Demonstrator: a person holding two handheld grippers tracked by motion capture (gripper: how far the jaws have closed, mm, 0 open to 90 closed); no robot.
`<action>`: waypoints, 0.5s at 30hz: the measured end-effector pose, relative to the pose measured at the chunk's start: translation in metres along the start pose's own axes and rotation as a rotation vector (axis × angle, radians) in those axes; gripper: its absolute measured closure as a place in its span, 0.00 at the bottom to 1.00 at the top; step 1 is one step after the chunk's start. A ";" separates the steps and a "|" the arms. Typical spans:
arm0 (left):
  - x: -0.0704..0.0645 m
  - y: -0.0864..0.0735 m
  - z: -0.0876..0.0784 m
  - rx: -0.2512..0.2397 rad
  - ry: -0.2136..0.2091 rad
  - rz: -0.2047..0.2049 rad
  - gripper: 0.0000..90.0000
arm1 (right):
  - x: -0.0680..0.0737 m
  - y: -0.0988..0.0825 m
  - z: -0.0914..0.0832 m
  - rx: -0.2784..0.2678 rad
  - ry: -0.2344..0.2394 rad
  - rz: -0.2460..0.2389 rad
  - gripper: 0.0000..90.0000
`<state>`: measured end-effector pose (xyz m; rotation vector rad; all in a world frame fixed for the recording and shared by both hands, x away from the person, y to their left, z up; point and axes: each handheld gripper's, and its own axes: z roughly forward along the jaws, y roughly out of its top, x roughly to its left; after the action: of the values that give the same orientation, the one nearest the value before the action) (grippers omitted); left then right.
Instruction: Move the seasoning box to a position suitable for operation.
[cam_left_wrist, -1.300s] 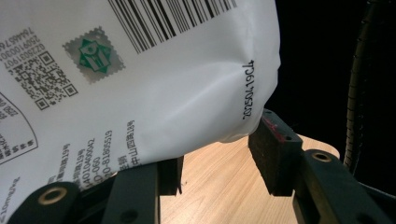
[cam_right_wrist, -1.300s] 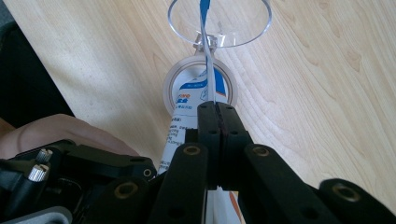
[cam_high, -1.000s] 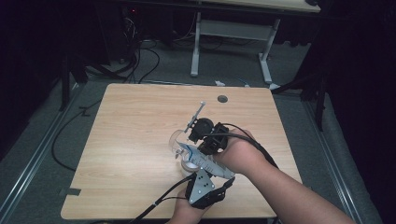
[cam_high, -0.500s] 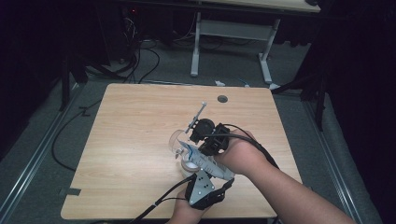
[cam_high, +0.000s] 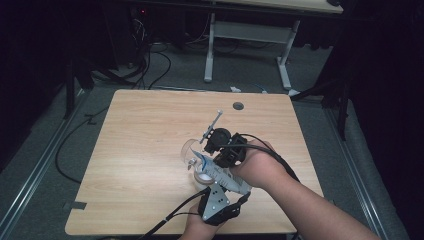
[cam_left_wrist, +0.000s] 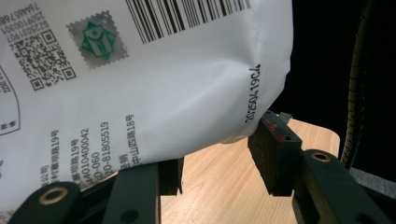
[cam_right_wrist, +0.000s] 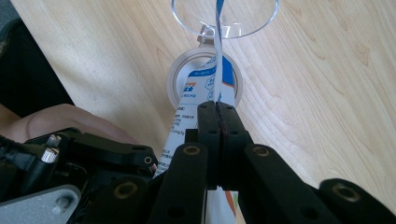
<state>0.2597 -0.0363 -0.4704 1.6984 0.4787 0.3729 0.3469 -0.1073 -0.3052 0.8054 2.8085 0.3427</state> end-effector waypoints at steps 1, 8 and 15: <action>0.000 0.000 0.000 0.002 -0.001 0.003 0.63 | 0.000 0.000 0.000 0.002 0.000 0.000 1.00; -0.002 -0.003 0.001 0.007 -0.007 0.004 0.63 | 0.001 -0.003 0.002 0.003 0.008 0.005 1.00; -0.002 -0.006 0.001 0.015 -0.009 0.006 0.63 | 0.000 -0.006 0.002 0.003 0.010 0.005 1.00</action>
<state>0.2581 -0.0376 -0.4765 1.7152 0.4709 0.3667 0.3444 -0.1122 -0.3086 0.8132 2.8176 0.3440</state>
